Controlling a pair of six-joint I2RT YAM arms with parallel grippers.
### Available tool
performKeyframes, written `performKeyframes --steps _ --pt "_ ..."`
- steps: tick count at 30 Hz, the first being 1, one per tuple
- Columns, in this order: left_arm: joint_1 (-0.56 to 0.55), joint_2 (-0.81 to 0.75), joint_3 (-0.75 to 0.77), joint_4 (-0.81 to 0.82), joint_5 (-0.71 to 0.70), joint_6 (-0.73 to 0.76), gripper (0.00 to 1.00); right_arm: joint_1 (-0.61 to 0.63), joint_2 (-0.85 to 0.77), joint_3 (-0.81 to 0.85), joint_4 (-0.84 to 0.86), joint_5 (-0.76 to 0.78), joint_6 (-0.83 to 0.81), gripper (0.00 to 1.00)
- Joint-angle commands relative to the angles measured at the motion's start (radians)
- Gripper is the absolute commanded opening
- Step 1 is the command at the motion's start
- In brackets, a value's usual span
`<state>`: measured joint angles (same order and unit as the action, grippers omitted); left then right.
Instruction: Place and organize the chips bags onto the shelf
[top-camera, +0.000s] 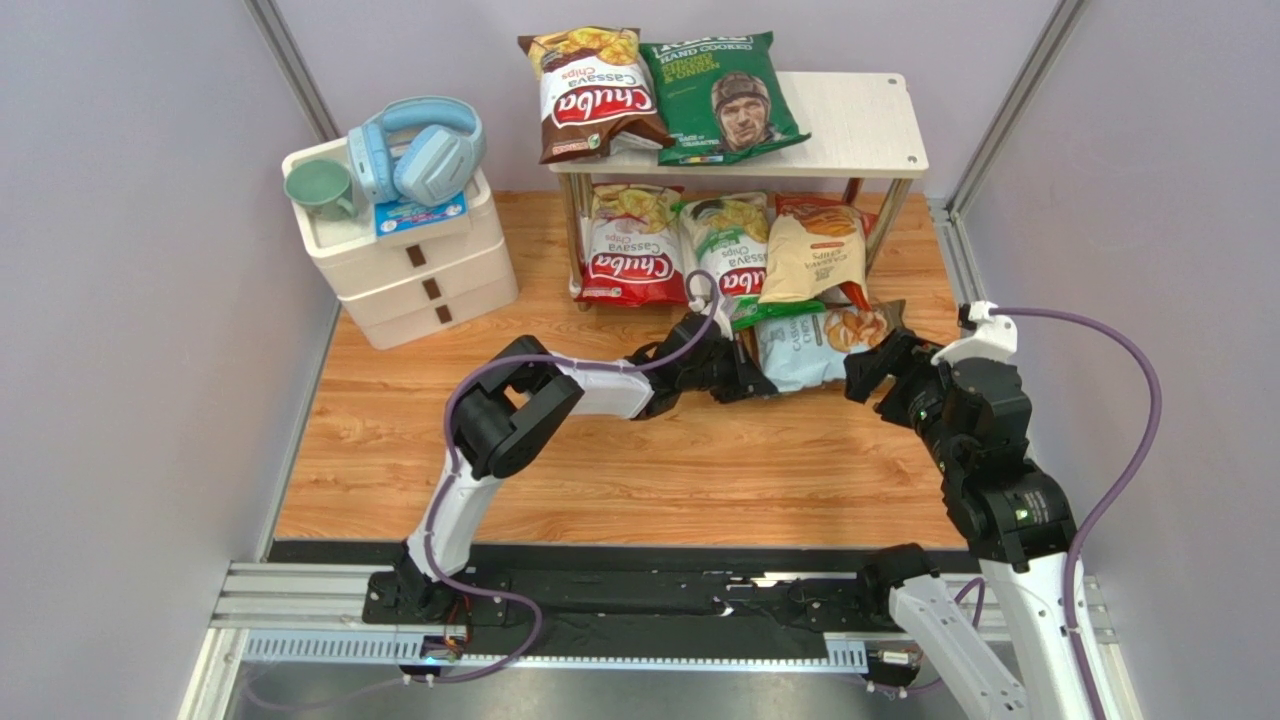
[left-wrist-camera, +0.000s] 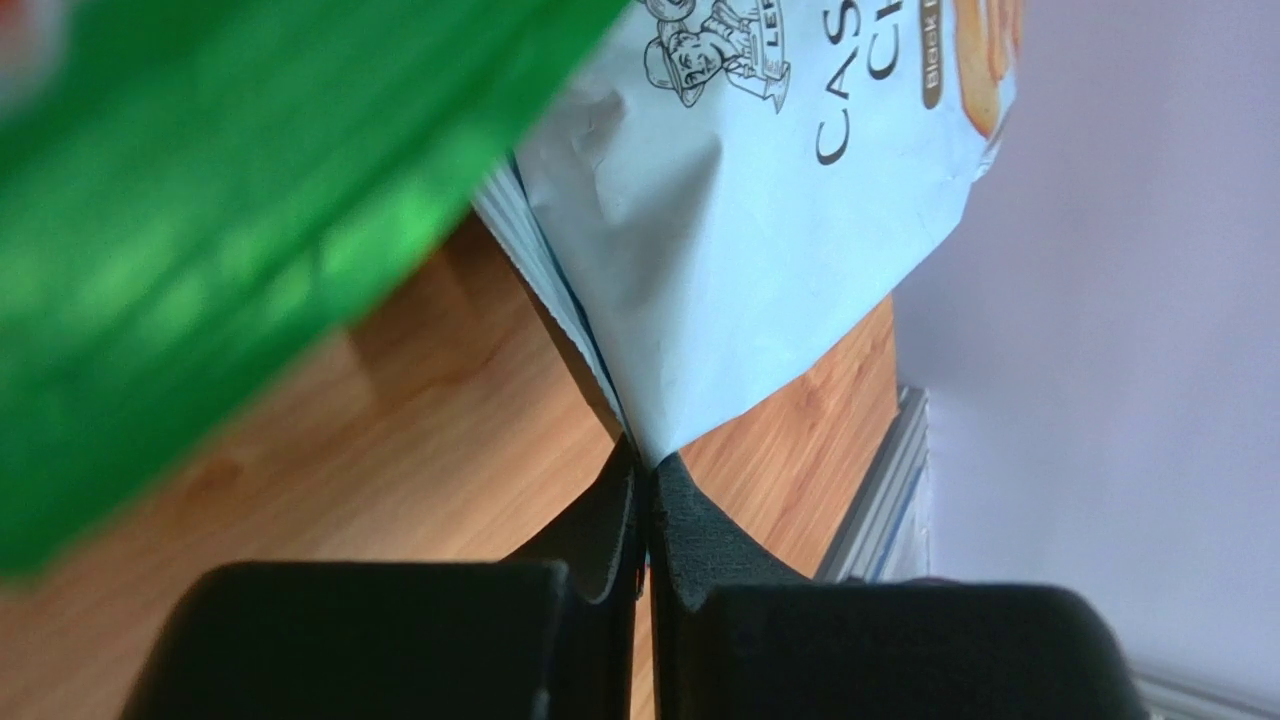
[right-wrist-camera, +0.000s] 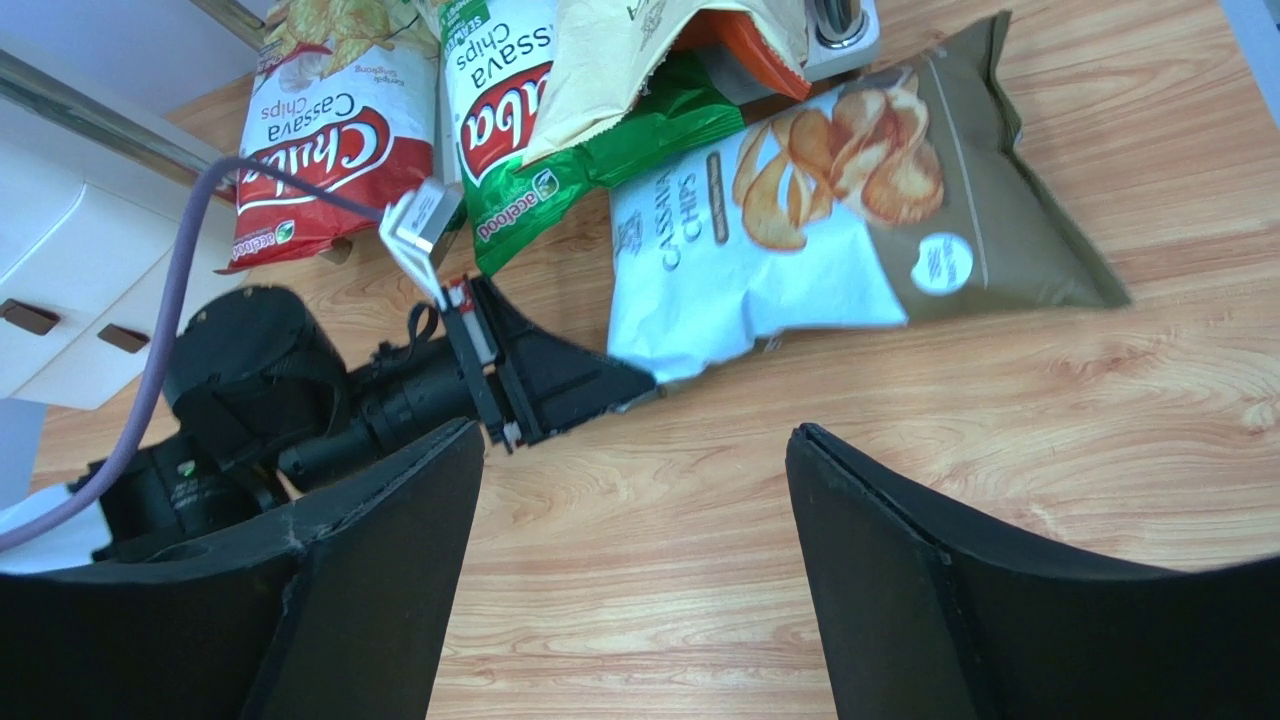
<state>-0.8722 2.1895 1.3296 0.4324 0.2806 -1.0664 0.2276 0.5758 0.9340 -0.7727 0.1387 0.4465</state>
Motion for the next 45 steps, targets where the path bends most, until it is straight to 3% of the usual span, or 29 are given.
performKeyframes --steps 1,8,12,18,24,28,31,35,39,42,45 --pt "-0.039 -0.152 -0.128 0.019 -0.056 0.017 0.0 -0.002 -0.004 0.016 0.007 0.027 -0.017 0.8" --pt "-0.065 -0.306 -0.311 0.019 -0.032 0.026 0.0 -0.002 0.007 0.032 0.01 0.019 -0.022 0.8" --pt "-0.071 -0.454 -0.443 -0.012 -0.122 0.02 0.0 -0.002 0.006 0.035 -0.025 -0.025 -0.026 0.81" --pt "-0.063 -0.795 -0.65 -0.279 -0.323 0.026 0.0 -0.002 -0.014 -0.017 -0.06 -0.105 -0.009 0.81" --pt "-0.068 -1.233 -0.768 -0.761 -0.547 -0.041 0.0 -0.001 0.007 -0.099 -0.002 -0.272 0.047 0.79" --pt "-0.105 -1.433 -0.814 -0.825 -0.586 -0.07 0.0 0.001 0.035 -0.142 0.047 -0.349 0.081 0.77" --pt "-0.183 -1.381 -0.77 -0.811 -0.584 -0.028 0.0 -0.001 0.058 -0.147 0.07 -0.372 0.086 0.77" --pt "-0.313 -1.092 -0.562 -0.807 -0.581 0.046 0.03 0.001 0.082 -0.127 0.081 -0.383 0.09 0.77" --pt "-0.352 -0.982 -0.457 -0.798 -0.561 0.036 0.46 0.003 0.09 -0.103 0.069 -0.376 0.083 0.77" --pt "-0.352 -1.031 -0.458 -0.765 -0.555 0.055 0.57 0.003 0.087 -0.098 0.049 -0.364 0.063 0.78" --pt "-0.353 -1.094 -0.422 -0.854 -0.595 0.082 0.58 0.003 0.088 -0.113 0.043 -0.361 0.051 0.78"
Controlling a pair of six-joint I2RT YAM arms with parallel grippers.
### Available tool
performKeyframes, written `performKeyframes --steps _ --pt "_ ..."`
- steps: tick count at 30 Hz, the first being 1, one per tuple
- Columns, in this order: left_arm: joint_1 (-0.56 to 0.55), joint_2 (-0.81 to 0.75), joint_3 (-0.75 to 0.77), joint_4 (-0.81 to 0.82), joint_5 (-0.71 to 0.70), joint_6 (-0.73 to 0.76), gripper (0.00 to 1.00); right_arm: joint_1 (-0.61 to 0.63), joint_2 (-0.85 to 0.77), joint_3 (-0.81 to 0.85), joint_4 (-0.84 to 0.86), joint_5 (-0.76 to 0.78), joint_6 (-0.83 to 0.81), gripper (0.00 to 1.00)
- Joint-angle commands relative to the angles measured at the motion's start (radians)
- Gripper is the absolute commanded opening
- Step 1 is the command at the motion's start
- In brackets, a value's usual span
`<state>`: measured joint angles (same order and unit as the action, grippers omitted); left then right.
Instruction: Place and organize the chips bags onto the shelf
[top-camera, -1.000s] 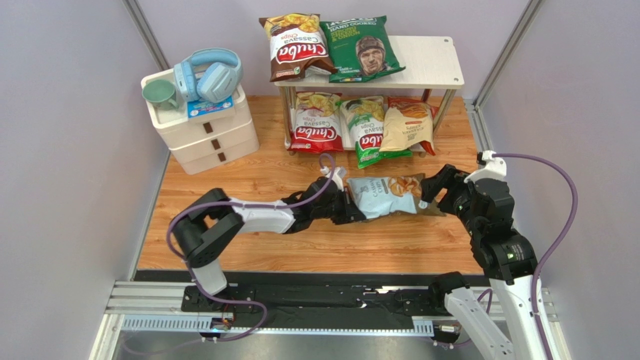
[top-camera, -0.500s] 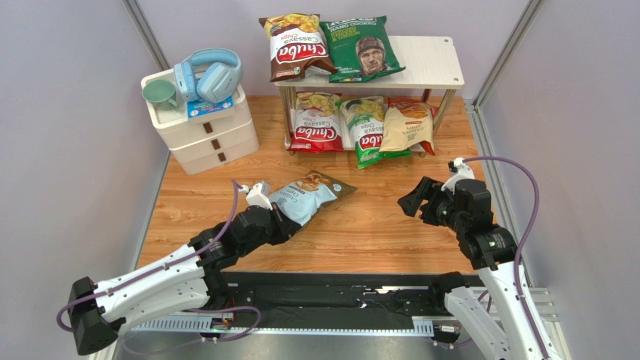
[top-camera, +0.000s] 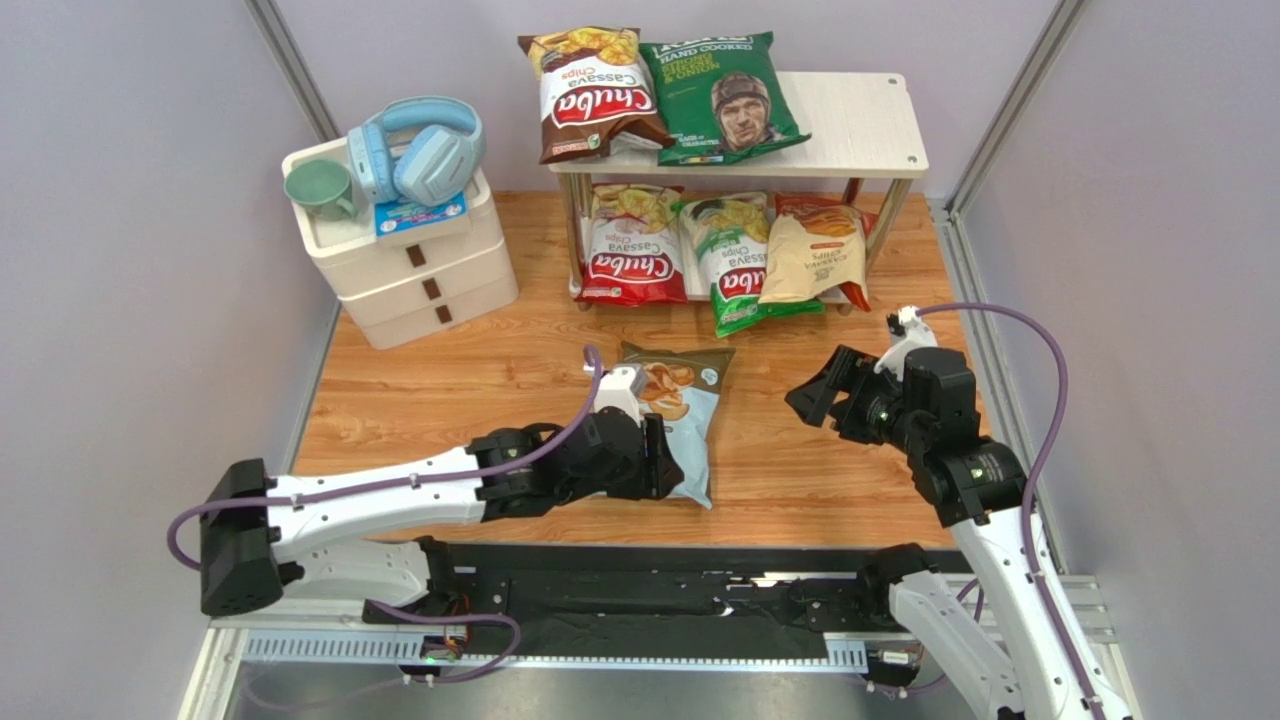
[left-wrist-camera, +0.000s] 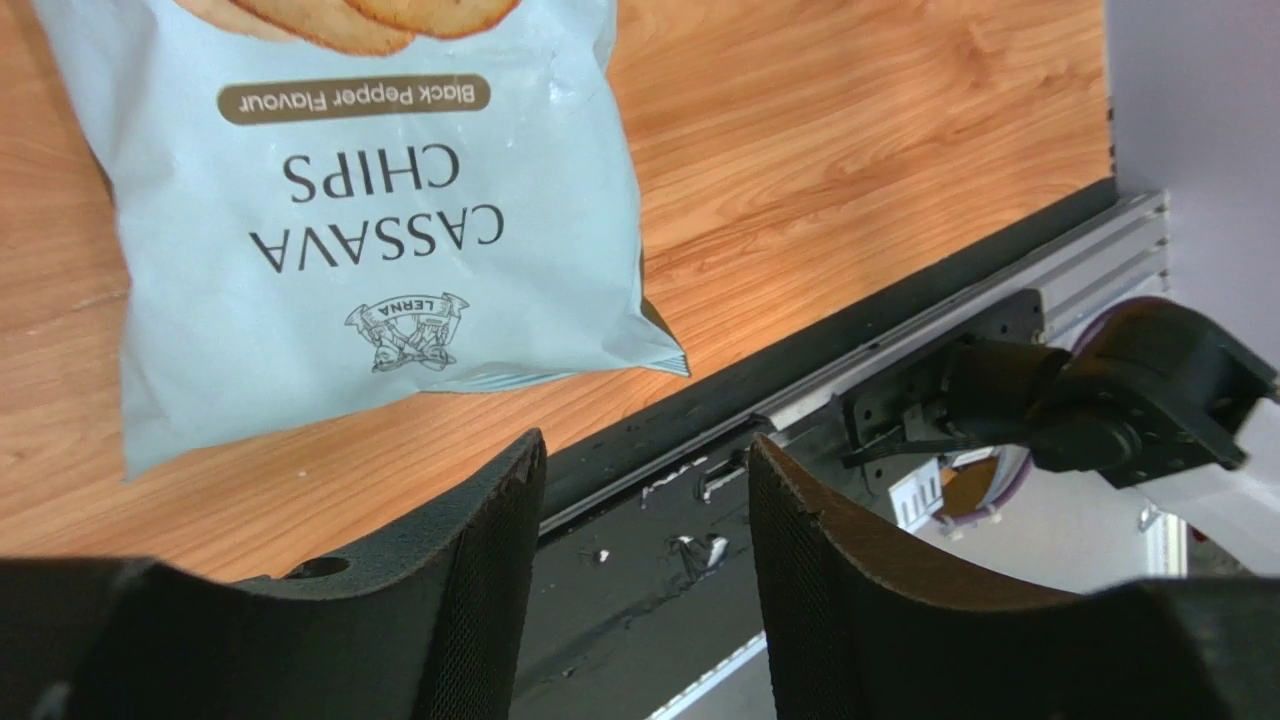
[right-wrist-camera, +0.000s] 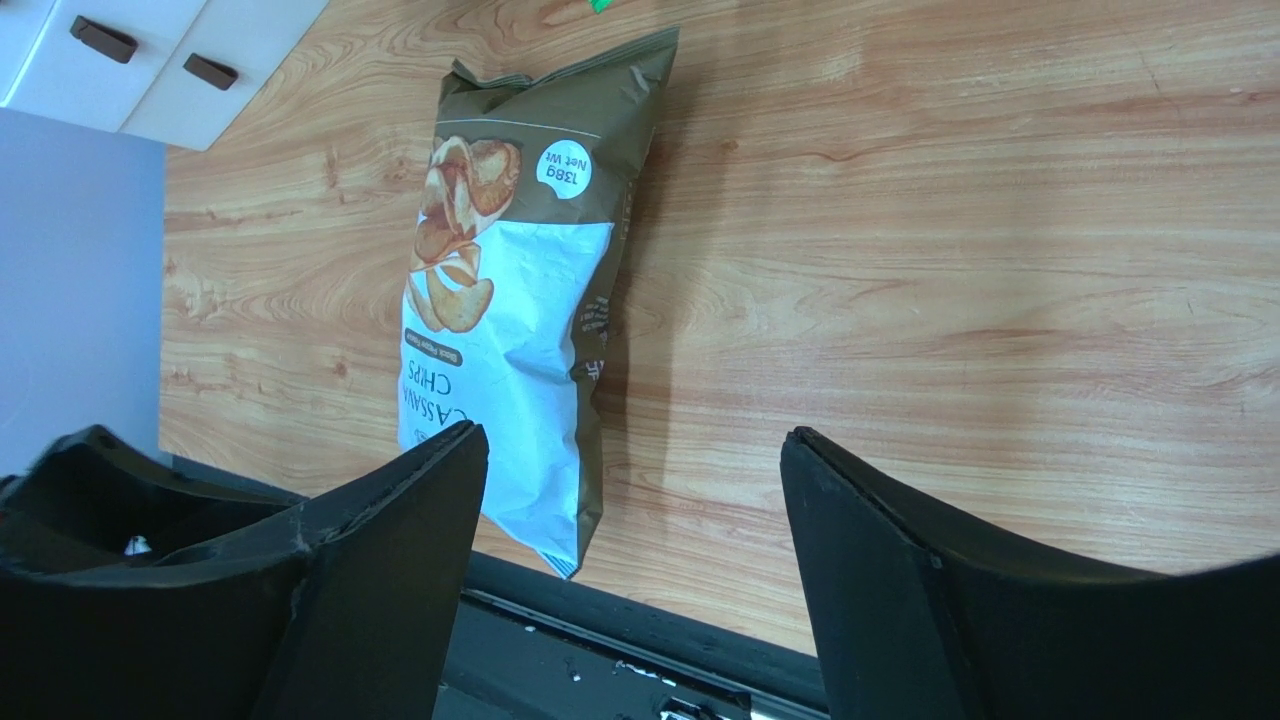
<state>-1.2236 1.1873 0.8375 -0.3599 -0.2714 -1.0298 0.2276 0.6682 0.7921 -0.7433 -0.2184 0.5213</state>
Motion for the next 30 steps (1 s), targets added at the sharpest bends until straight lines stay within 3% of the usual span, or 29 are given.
performKeyframes --steps 1,5,10,14,19,30 --pt "-0.001 -0.112 0.075 -0.086 -0.069 0.048 0.59 0.003 -0.005 0.024 0.016 -0.007 -0.024 0.78" --pt "0.042 -0.273 0.052 -0.211 -0.23 0.08 0.67 0.001 -0.012 -0.004 0.035 -0.041 -0.007 0.78" --pt "0.313 -0.356 -0.049 -0.16 -0.022 0.226 0.7 0.004 -0.013 -0.007 0.051 -0.056 0.0 0.78" --pt "0.386 -0.247 -0.086 -0.159 0.038 0.266 0.7 0.004 -0.013 -0.001 0.048 -0.064 0.0 0.78" --pt "0.57 -0.143 -0.299 0.186 0.305 0.229 0.7 0.003 -0.015 -0.007 0.059 -0.079 0.006 0.78" --pt "0.625 0.003 -0.409 0.538 0.48 0.231 0.68 0.004 -0.001 -0.017 0.079 -0.082 0.025 0.78"
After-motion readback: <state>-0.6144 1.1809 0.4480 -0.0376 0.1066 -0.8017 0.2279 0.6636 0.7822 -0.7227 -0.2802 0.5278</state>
